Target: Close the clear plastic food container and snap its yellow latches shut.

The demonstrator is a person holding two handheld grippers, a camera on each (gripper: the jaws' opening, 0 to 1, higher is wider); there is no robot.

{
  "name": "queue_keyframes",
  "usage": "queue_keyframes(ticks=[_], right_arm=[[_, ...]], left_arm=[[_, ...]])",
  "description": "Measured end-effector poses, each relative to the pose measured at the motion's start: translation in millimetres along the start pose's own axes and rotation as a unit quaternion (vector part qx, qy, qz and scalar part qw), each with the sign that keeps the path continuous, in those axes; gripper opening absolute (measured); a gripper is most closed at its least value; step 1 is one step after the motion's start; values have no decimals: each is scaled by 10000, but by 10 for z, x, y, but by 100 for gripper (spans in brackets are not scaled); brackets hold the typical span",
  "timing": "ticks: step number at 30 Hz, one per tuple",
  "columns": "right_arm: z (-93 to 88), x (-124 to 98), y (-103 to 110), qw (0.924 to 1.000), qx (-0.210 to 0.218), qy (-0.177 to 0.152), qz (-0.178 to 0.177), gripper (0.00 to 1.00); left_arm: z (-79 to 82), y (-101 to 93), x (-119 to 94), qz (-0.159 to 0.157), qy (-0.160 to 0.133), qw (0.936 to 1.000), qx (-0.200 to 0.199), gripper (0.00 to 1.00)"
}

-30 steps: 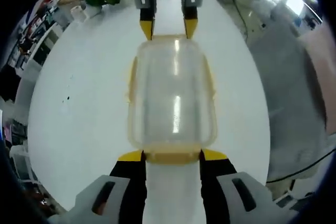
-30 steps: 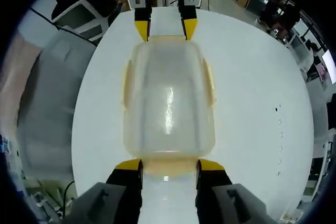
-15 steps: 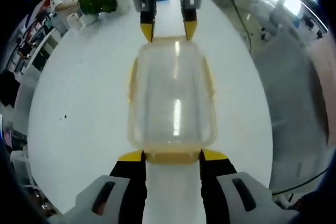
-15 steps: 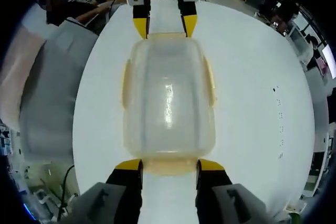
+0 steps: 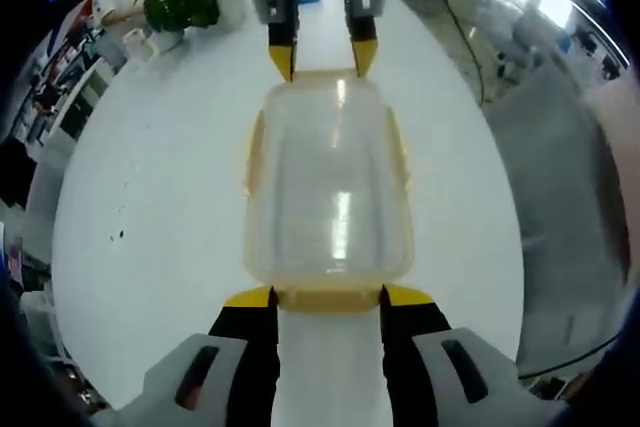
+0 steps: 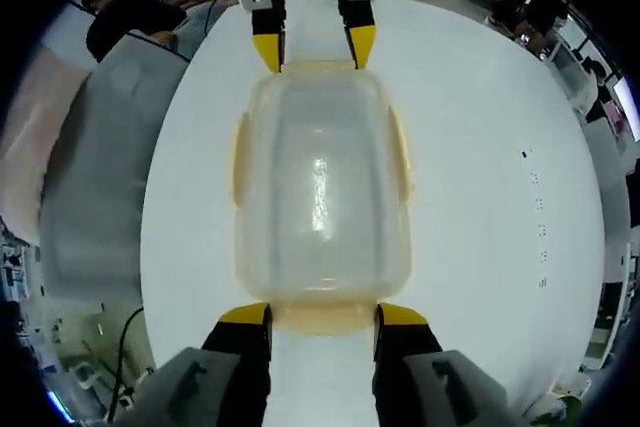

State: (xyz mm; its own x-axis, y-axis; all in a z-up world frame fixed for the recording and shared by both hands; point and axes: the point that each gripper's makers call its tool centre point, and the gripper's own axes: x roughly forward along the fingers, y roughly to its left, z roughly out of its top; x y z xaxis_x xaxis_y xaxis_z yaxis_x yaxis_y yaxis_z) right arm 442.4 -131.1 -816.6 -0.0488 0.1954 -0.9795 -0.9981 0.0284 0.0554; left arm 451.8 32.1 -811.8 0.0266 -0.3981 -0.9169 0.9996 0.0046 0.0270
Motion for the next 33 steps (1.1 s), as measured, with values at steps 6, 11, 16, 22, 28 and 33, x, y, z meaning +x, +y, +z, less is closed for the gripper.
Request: queue_keyframes(ticks=[6, 11, 16, 22, 28, 33], right_arm=[[-23, 31, -13, 9999, -46, 76, 64, 37], [-45, 70, -8, 9999, -11, 83, 108, 37], [-74, 105, -9, 9998, -67, 134, 88, 37], [-97, 106, -53, 9999, -43, 142, 40, 37], [-106, 122, -43, 9998, -65, 199, 29, 38], [-90, 111, -40, 9999, 4, 134, 28, 38]], left_arm=[[2, -2, 33, -25, -14, 10000, -36, 37], [-2, 2, 81, -65, 2, 10000, -43, 37], [-4, -10, 133, -88, 38, 9999, -46, 37], [10, 7, 140, -49, -13, 9999, -87, 37], [3, -13, 146, -68, -36, 9999, -85, 38], [-14, -5, 142, -36, -38, 10000, -61, 38]])
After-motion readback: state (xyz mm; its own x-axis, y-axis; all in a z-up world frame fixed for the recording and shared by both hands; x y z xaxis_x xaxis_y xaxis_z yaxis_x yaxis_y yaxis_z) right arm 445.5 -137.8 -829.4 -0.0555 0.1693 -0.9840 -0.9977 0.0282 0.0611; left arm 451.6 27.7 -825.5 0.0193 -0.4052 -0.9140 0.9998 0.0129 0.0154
